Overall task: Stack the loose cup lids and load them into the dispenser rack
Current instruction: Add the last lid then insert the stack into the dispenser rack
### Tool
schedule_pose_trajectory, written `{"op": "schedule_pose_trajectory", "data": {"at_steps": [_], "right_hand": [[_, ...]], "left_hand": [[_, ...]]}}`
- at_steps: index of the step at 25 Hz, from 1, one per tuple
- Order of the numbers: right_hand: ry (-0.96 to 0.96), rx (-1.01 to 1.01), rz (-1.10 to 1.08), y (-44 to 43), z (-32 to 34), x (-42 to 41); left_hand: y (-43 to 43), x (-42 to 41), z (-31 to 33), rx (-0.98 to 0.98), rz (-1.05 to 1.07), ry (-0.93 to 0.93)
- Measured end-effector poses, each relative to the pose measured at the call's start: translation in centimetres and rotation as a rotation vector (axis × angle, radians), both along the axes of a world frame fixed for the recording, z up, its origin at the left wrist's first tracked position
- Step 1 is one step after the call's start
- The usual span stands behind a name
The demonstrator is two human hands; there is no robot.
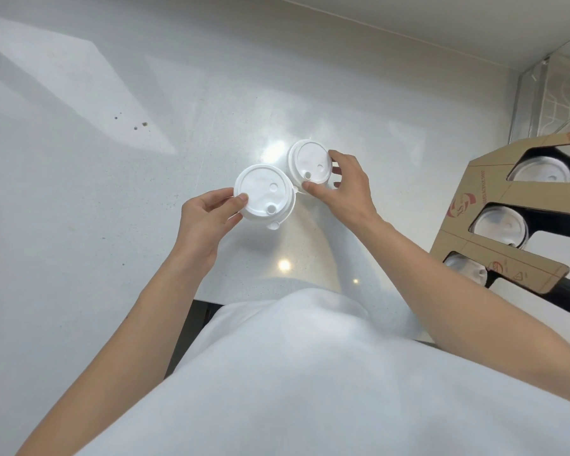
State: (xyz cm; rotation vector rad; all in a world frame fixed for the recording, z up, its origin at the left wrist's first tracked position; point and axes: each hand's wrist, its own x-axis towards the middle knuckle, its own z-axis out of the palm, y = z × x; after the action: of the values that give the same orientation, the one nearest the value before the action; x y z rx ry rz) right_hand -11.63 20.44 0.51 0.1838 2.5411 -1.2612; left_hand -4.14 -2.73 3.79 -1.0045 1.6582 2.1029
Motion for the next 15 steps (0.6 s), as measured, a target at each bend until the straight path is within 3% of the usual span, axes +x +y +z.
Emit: {"op": "schedule_pose_trajectory", "data": {"at_steps": [7, 15], "right_hand": [[0.077, -0.115, -0.021, 2.1, 3.6, 2.8], [0.169, -0.138, 0.145, 3.3, 5.9, 4.9]], "left_hand": [[0.4, 0.5, 0.4, -0.027, -0.022, 0.027], [1.8, 0.8, 1.6, -0.022, -0.071, 0.069]]}}
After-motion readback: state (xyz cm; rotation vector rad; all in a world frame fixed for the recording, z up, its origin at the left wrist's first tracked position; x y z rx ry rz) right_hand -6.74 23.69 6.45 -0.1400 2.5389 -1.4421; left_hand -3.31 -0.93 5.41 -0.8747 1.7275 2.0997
